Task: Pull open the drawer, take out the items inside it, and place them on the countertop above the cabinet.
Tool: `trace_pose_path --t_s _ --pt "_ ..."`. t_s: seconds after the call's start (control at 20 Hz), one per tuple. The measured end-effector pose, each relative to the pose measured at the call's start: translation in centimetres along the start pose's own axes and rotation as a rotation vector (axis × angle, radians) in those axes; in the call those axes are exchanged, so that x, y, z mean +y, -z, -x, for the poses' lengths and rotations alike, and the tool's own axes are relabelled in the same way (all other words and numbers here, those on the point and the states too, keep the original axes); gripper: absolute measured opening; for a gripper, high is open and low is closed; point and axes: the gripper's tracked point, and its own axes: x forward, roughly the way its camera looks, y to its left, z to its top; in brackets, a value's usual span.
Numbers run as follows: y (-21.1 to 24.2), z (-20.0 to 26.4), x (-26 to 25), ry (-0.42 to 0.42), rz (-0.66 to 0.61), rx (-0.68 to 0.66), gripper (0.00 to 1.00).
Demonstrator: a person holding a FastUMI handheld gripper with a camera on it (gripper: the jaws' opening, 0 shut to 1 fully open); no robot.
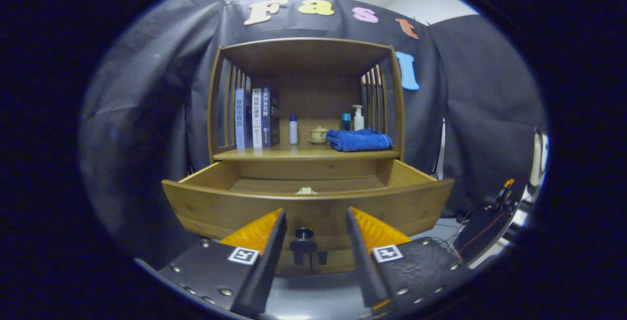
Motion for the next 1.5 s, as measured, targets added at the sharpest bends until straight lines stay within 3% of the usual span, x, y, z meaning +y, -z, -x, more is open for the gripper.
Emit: trace_pose_path --t_s 0.05,0.2,0.45,0.7,0.9,1.15,1.35,1.5 --pt "-0.9 0.0 0.4 -0.006 -0.008 -0.004 0.8" --pt "-3.7 -0.1 1.3 -0.011 -0.029 -0.021 0.99" --pt "-5.9 -2.1 2.3 -0.005 -0.039 0.056 0.99" --pt "-8.3 -7.1 3.6 -0.002 -0.042 0.111 0.99" --pt "-5.3 -12.1 4.4 0.004 -0.02 0.26 0.99" --pt "-1.8 -16.0 4.6 0.007 -0.033 0.392 1.0" --pt "2.8 -17.7 3.8 0.041 0.022 0.572 1.0" --pt "5.2 -18.4 4.3 0.016 0.068 0.652 0.88"
